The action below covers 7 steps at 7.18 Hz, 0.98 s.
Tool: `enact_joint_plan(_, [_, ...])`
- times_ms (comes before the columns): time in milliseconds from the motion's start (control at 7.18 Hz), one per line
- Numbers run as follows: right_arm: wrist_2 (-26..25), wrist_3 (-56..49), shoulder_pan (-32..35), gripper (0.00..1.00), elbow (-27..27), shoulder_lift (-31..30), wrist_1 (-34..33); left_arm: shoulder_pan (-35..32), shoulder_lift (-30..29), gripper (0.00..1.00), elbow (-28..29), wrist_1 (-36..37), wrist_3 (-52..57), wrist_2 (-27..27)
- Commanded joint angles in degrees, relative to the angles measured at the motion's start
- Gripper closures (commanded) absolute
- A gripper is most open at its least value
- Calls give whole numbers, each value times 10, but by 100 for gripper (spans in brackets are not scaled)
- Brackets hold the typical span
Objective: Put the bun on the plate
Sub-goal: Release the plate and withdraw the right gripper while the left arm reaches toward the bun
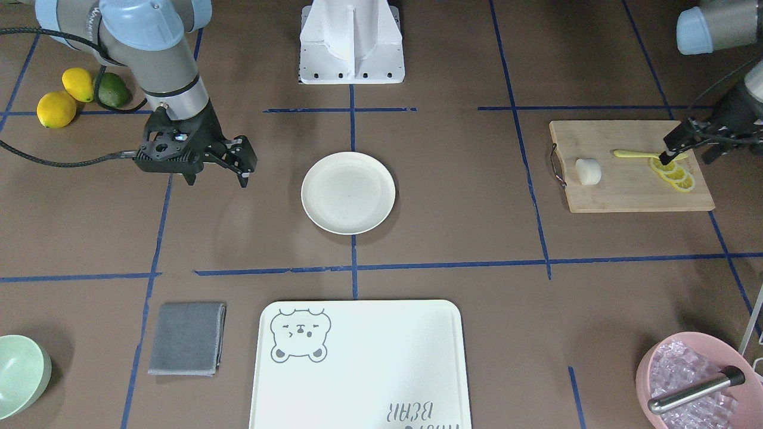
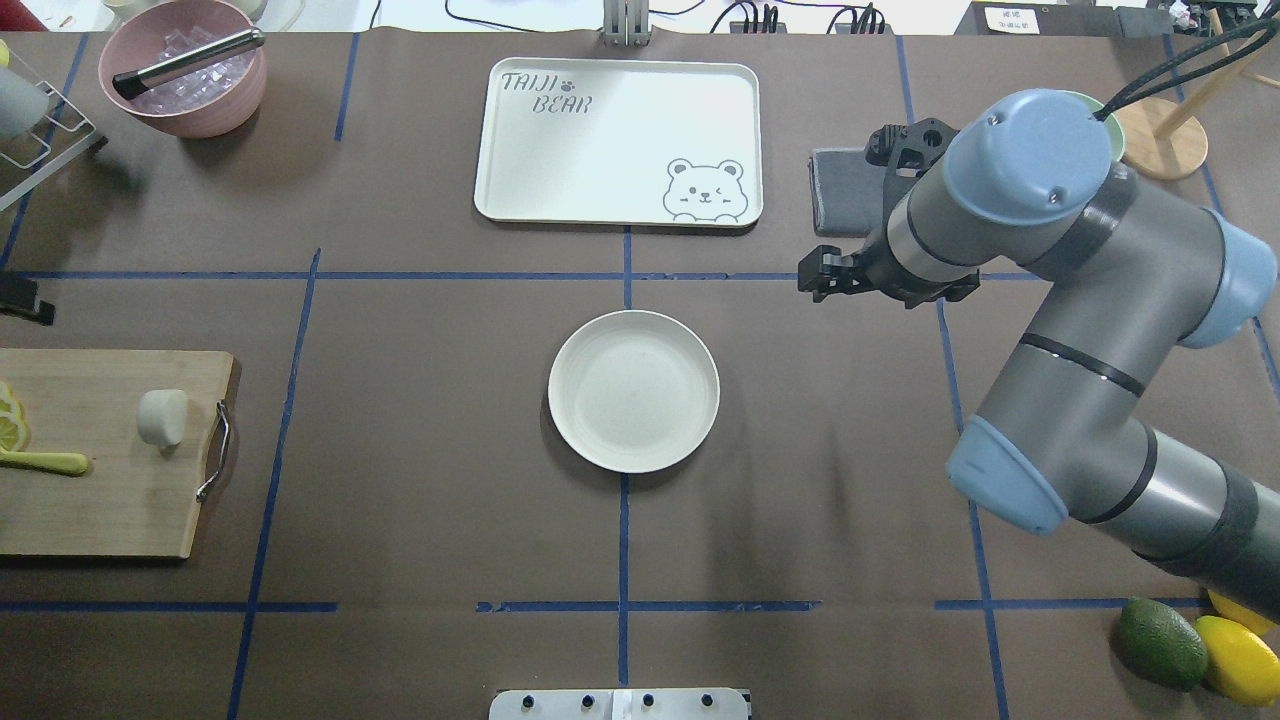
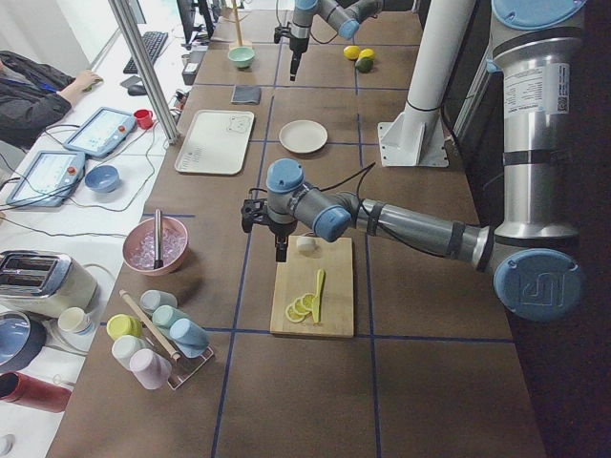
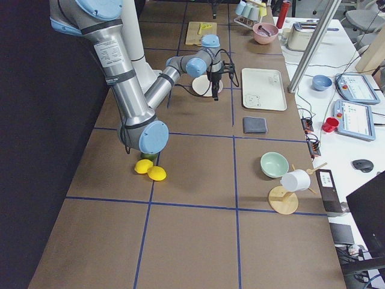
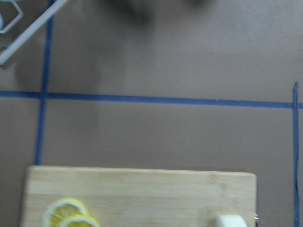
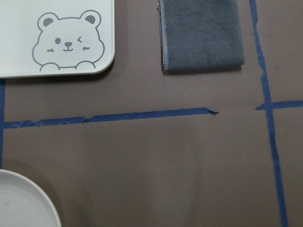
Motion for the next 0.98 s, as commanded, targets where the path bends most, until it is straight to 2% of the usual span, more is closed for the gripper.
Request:
enact_joint_plan(0, [44,-74,50,0,6,-25,-10,147,14,1,-2,-93,-170,122])
enact_joint_plan(139, [53,-110,69,0,7,-41,-10,196,13,1,0,-96,-197,167])
enact_joint_plan(279, [69,-134,86,0,7,-54,-10,210,11,1,5,-98,-200,177])
enact_joint_plan(557, [95,-145,106,0,7,-64,-10,216,10,3,12,-98,-200,175])
enact_joint_plan(836, [94,-144,106,0,7,-65,-10,220,9,7,20,-97,-199,175])
